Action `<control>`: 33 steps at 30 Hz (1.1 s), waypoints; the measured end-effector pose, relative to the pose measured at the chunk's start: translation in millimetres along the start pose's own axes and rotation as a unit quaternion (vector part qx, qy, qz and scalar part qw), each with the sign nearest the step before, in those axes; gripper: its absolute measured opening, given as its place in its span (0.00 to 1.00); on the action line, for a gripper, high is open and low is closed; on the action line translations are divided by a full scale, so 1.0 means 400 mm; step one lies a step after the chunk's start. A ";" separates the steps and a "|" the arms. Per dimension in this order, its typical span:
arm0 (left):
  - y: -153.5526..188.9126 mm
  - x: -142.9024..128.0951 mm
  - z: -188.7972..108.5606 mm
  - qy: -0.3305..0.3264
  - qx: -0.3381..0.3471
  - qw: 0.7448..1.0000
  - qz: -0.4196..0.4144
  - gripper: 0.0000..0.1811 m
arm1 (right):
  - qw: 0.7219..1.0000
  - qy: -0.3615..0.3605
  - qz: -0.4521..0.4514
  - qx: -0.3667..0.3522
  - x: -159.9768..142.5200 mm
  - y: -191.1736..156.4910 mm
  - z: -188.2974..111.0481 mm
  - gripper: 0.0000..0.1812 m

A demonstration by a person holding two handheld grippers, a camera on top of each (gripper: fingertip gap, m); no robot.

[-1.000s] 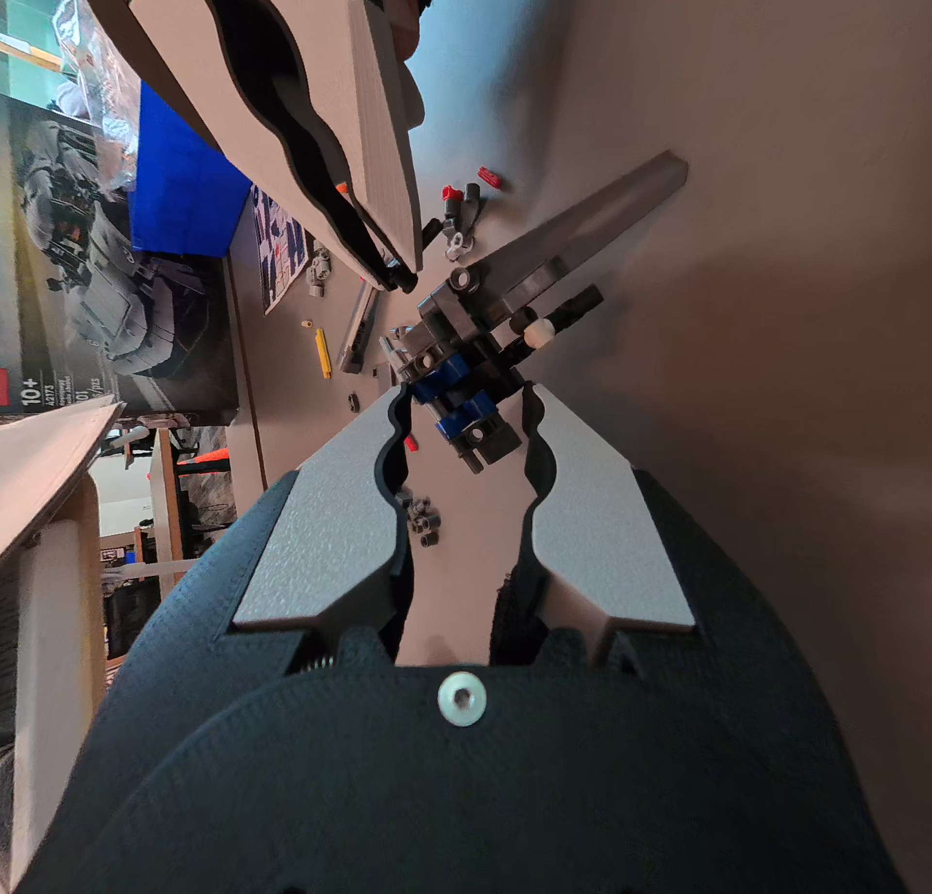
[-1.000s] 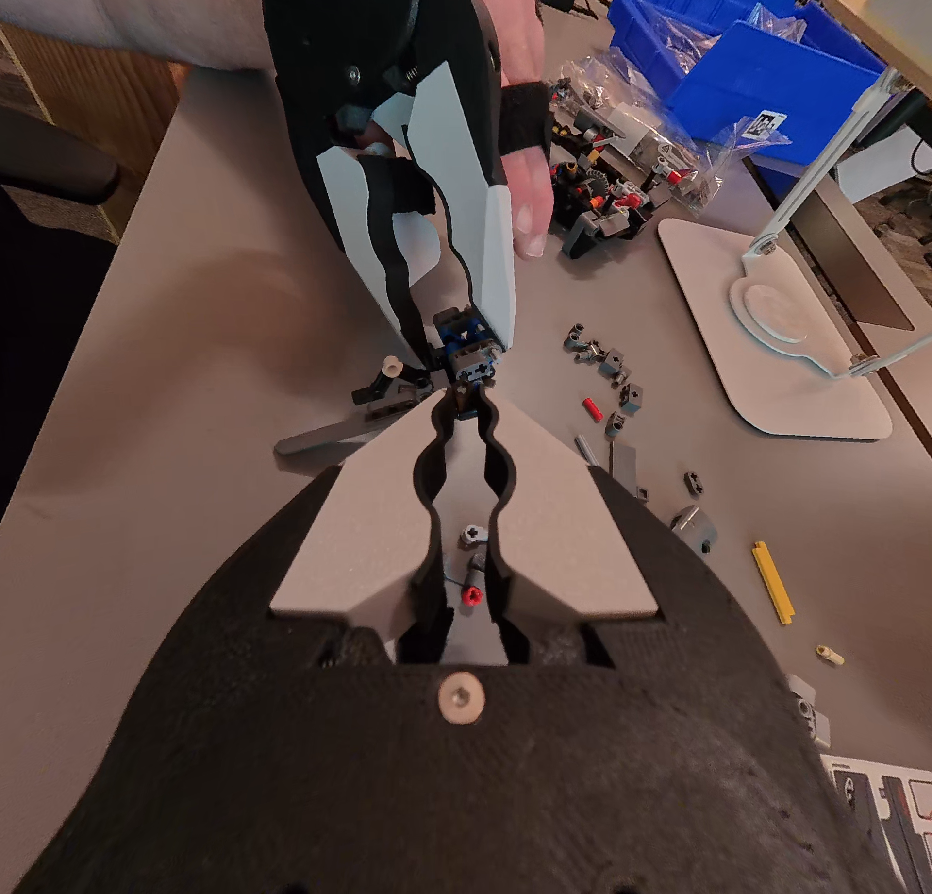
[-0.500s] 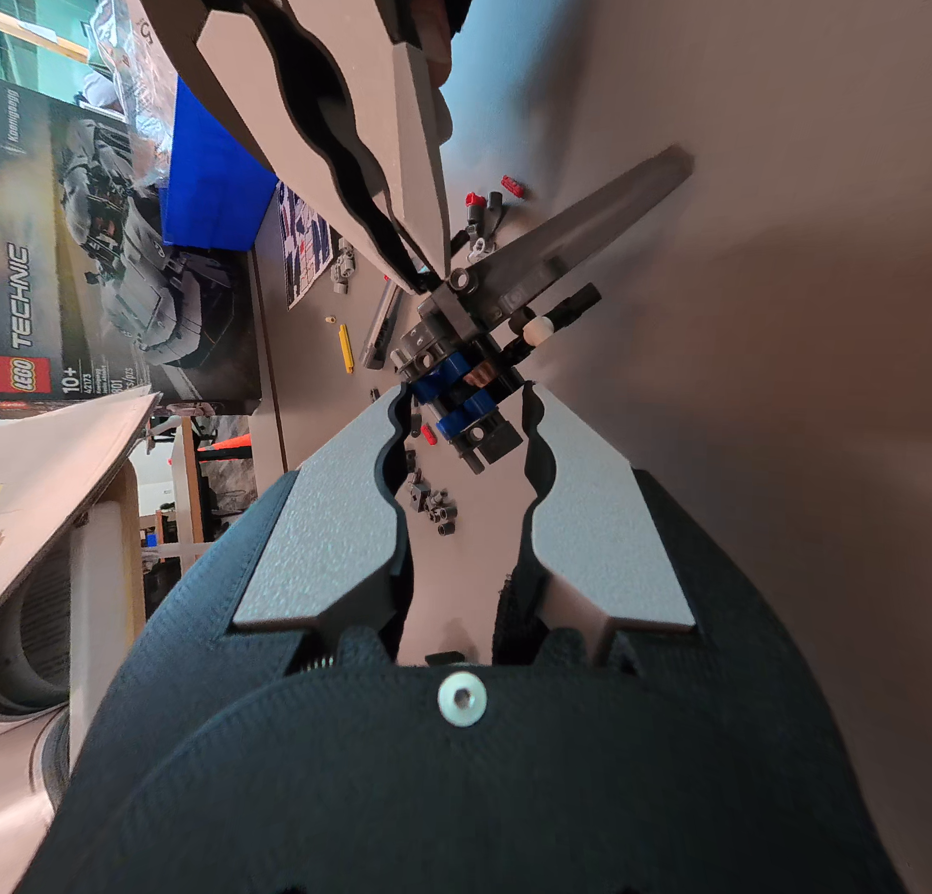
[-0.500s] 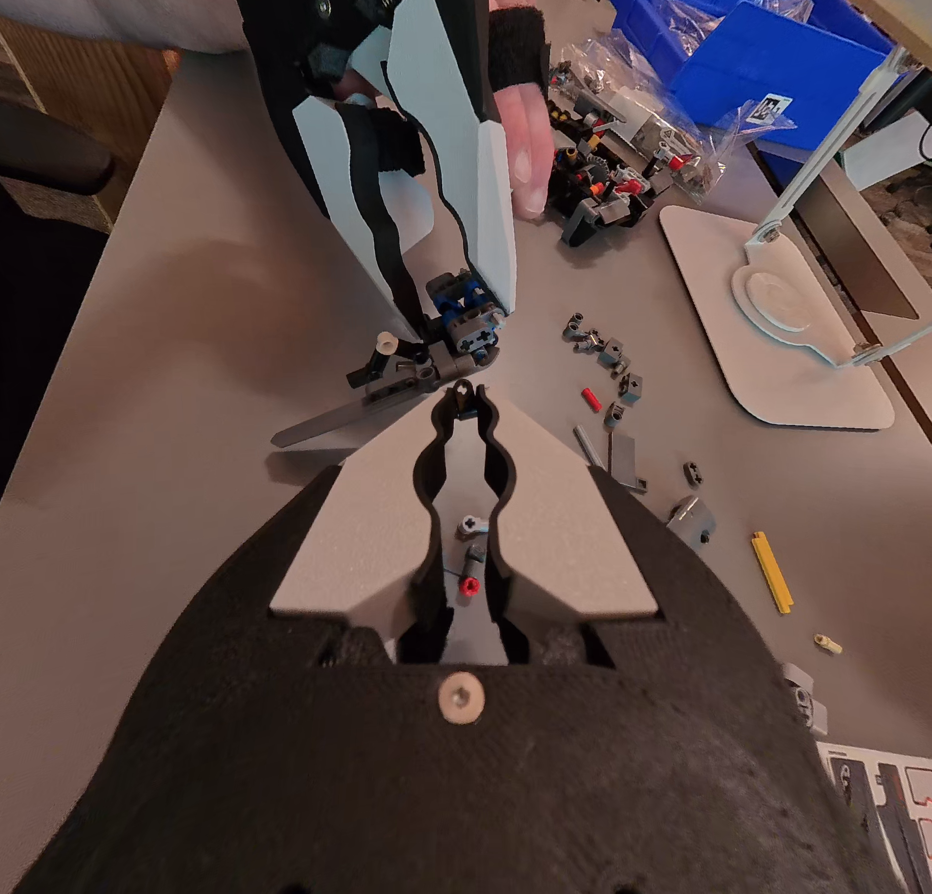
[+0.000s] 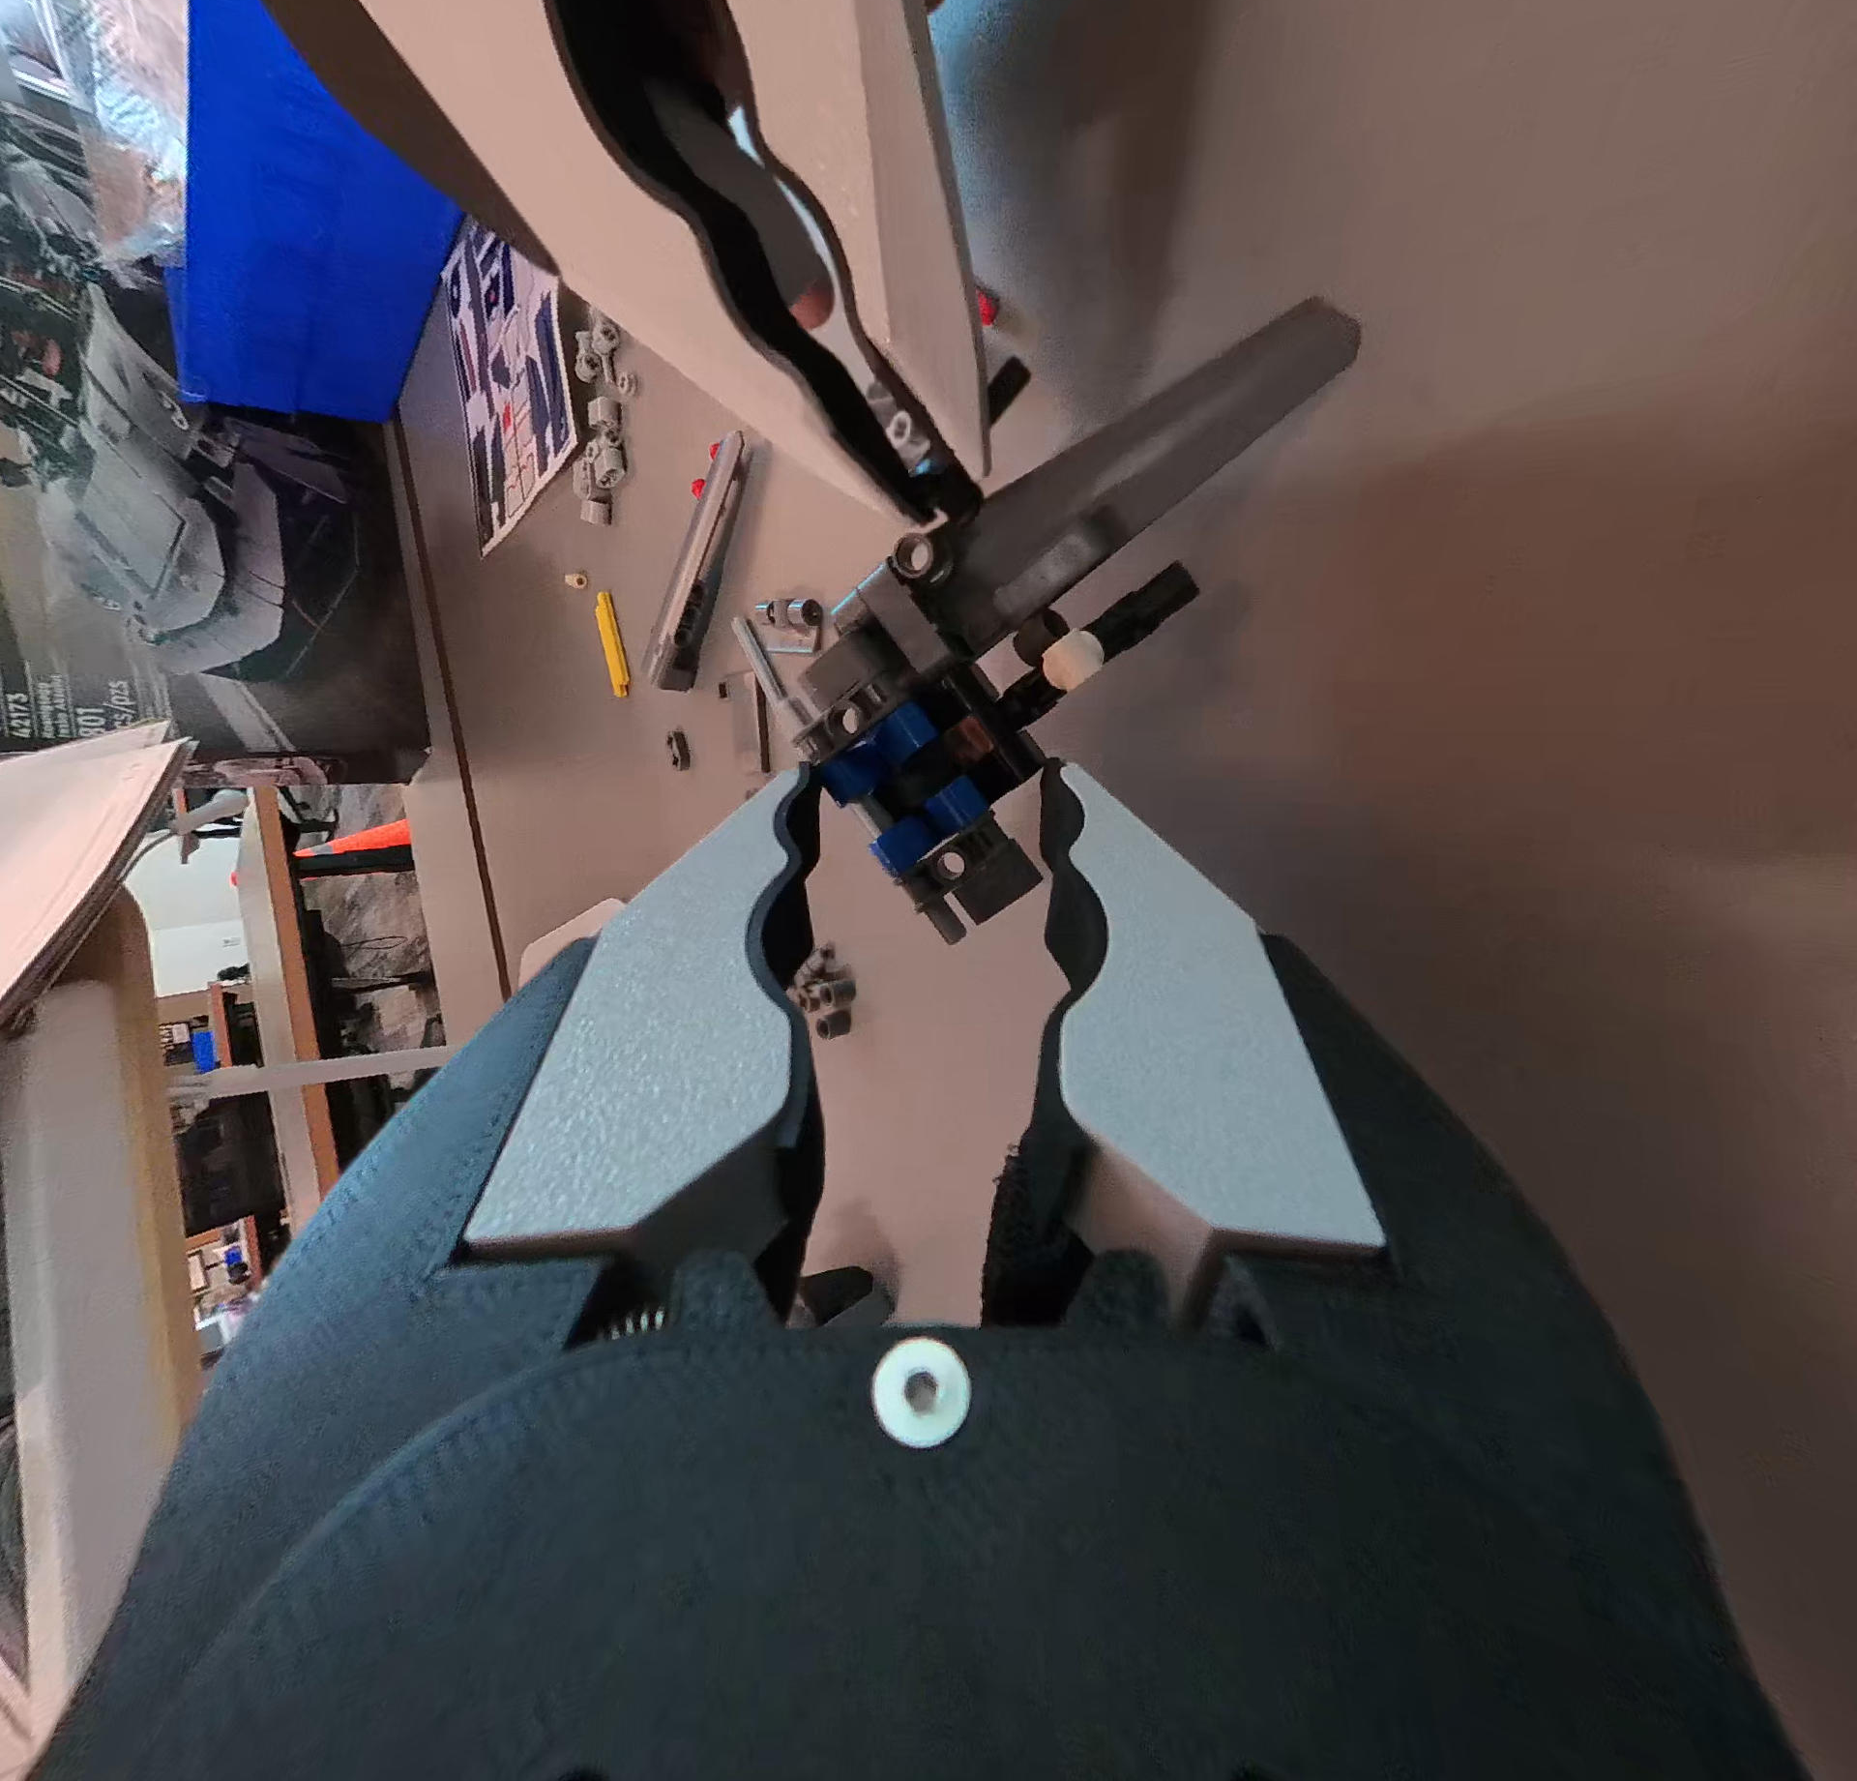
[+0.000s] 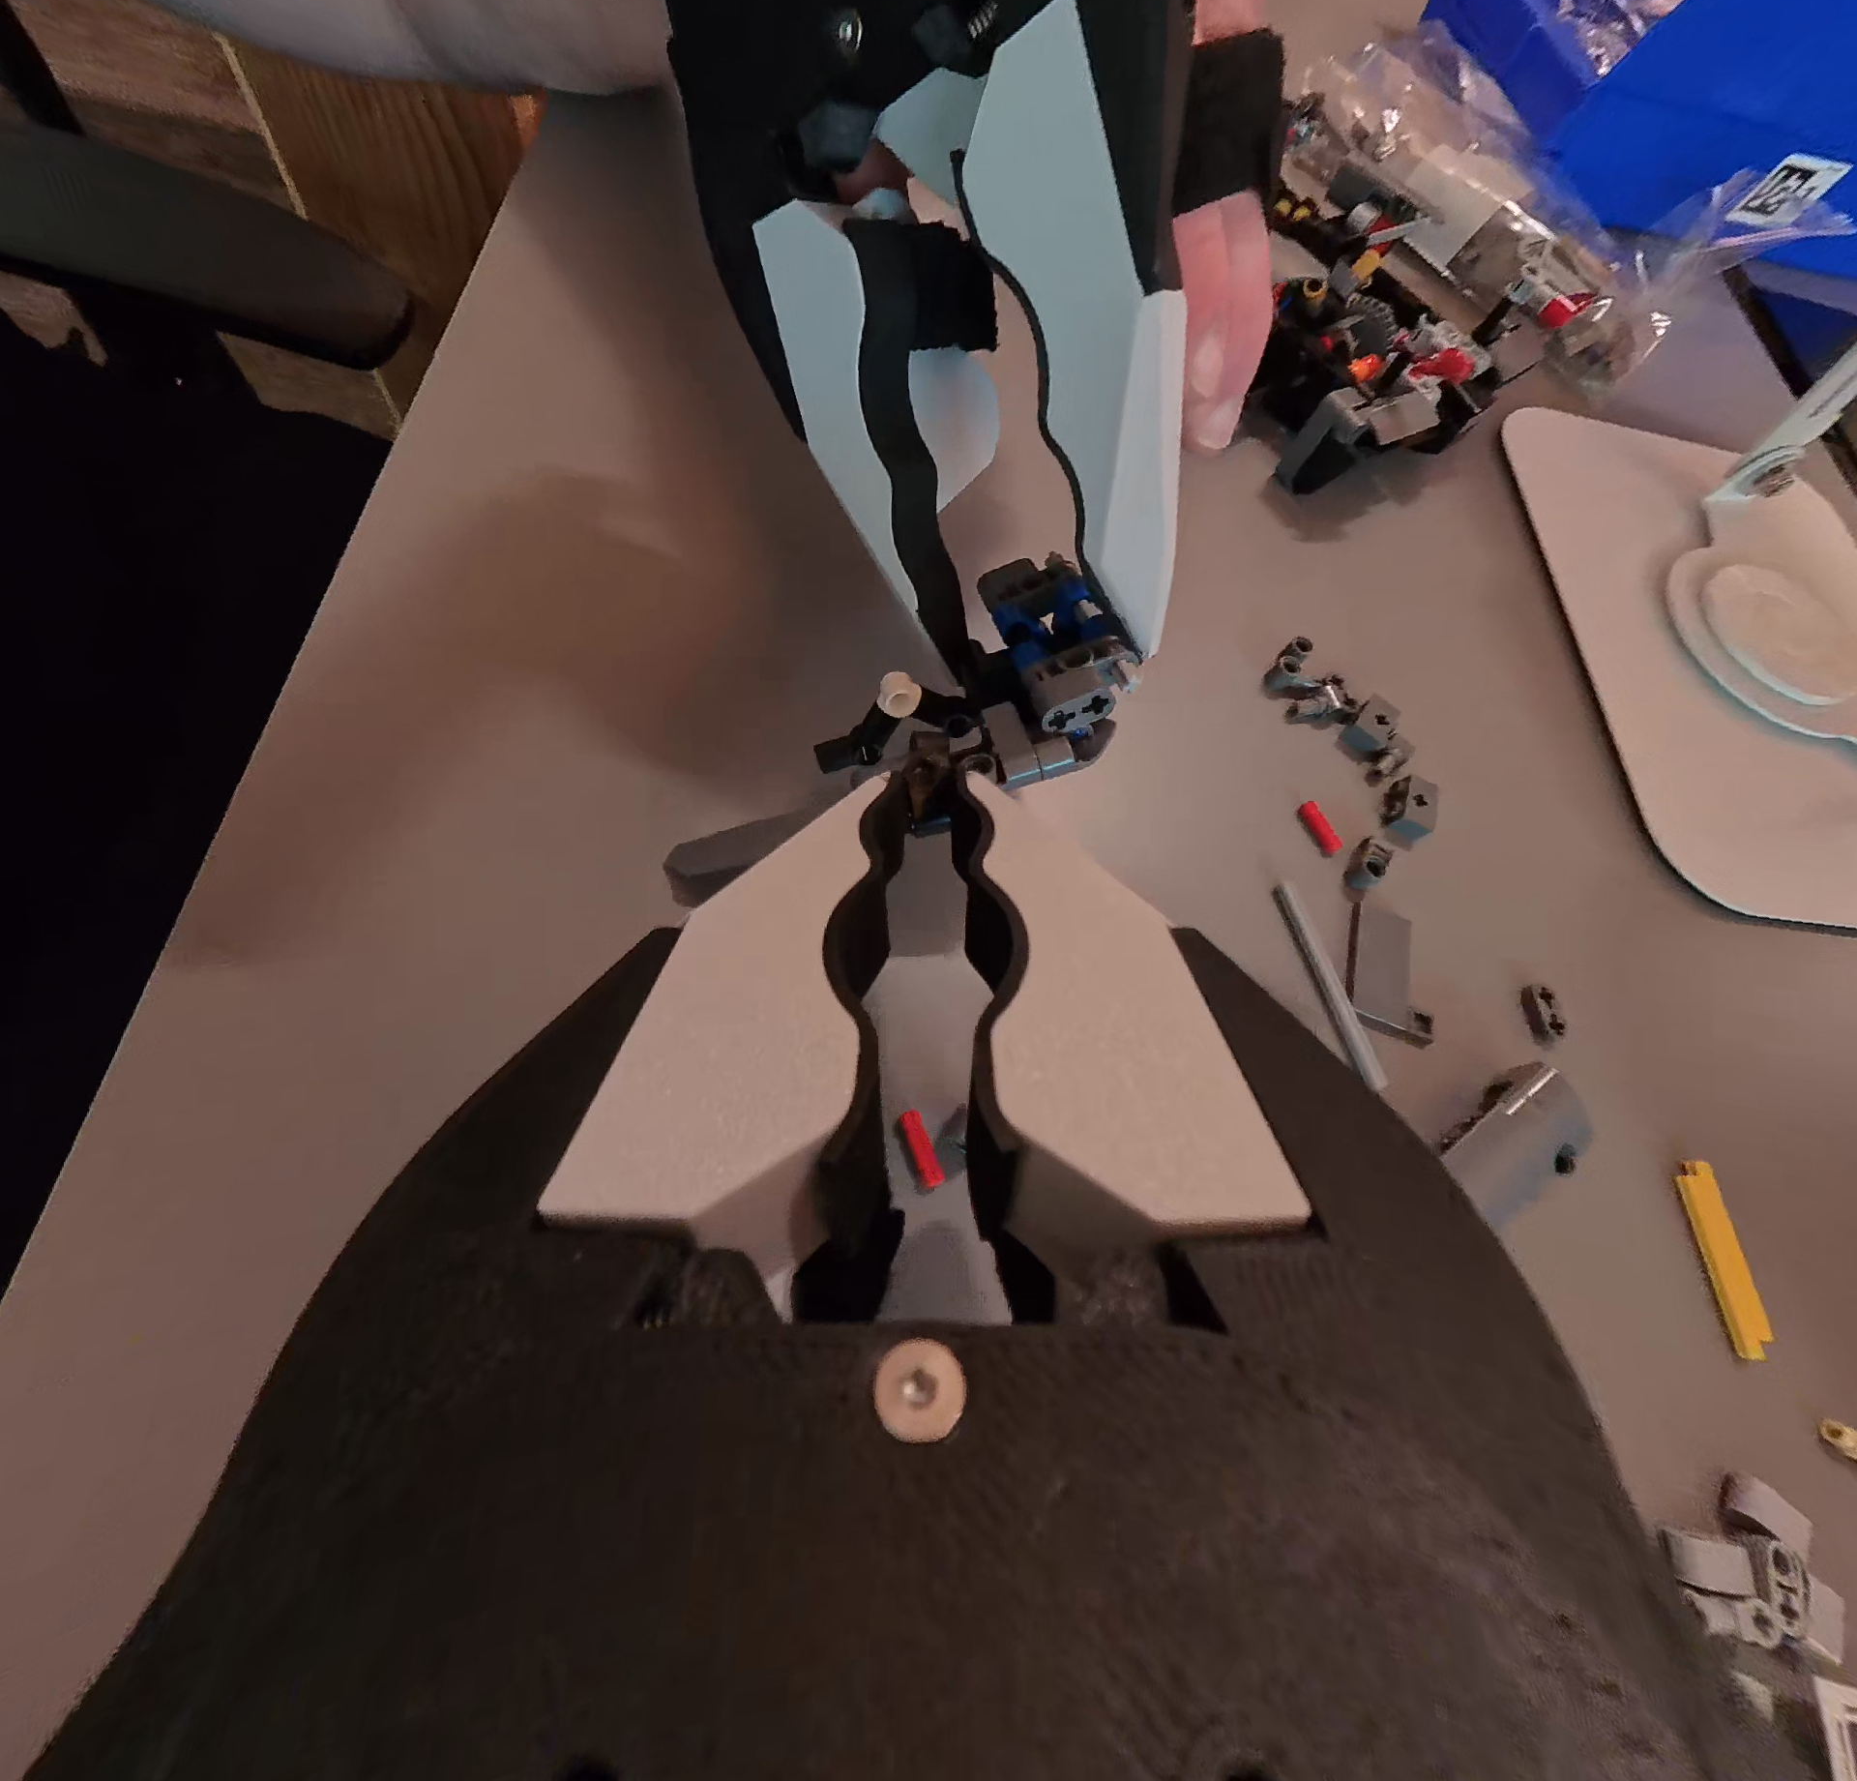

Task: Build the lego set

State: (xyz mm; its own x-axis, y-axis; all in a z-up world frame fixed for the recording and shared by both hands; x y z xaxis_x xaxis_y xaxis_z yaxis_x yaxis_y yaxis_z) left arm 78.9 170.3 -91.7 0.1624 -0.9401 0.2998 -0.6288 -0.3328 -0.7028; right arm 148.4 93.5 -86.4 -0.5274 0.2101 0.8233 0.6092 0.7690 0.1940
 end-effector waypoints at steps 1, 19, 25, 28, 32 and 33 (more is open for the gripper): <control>0.001 0.000 0.001 0.000 -0.003 1.000 -0.001 0.23 | 1.000 -0.004 0.000 0.003 -0.003 -0.002 0.005 0.03; 0.018 -0.017 0.019 -0.016 -0.041 0.999 -0.023 0.23 | 0.999 -0.044 -0.010 0.014 -0.025 -0.016 0.030 0.03; 0.022 -0.021 0.023 -0.016 -0.051 0.998 -0.029 0.22 | 0.998 -0.060 -0.013 0.012 -0.035 -0.016 0.036 0.03; 0.021 -0.021 0.025 -0.016 -0.047 0.998 -0.028 0.16 | 0.997 -0.076 -0.016 0.012 -0.046 -0.017 0.042 0.03; 0.019 -0.022 0.028 -0.019 -0.039 0.999 -0.025 0.10 | 0.997 -0.074 -0.016 0.011 -0.044 -0.017 0.041 0.03; 0.021 -0.025 0.030 -0.022 -0.041 0.999 -0.026 0.10 | 0.997 -0.071 -0.014 0.009 -0.042 -0.015 0.037 0.03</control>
State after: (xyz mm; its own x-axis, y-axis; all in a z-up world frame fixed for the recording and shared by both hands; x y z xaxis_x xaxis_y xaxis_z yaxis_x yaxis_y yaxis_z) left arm 81.1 175.9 -108.3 0.2298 -0.9244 0.3045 -0.6786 -0.3765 -0.6307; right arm 144.8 94.5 -109.2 -0.6231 0.2706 0.7339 0.5830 0.7861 0.2052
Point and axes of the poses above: each gripper's, where its closed fingertips meet, z out along the fingers, x out of its top, y = z × x across the jaws, the point moved 5 cm from there along -z, back along the fingers
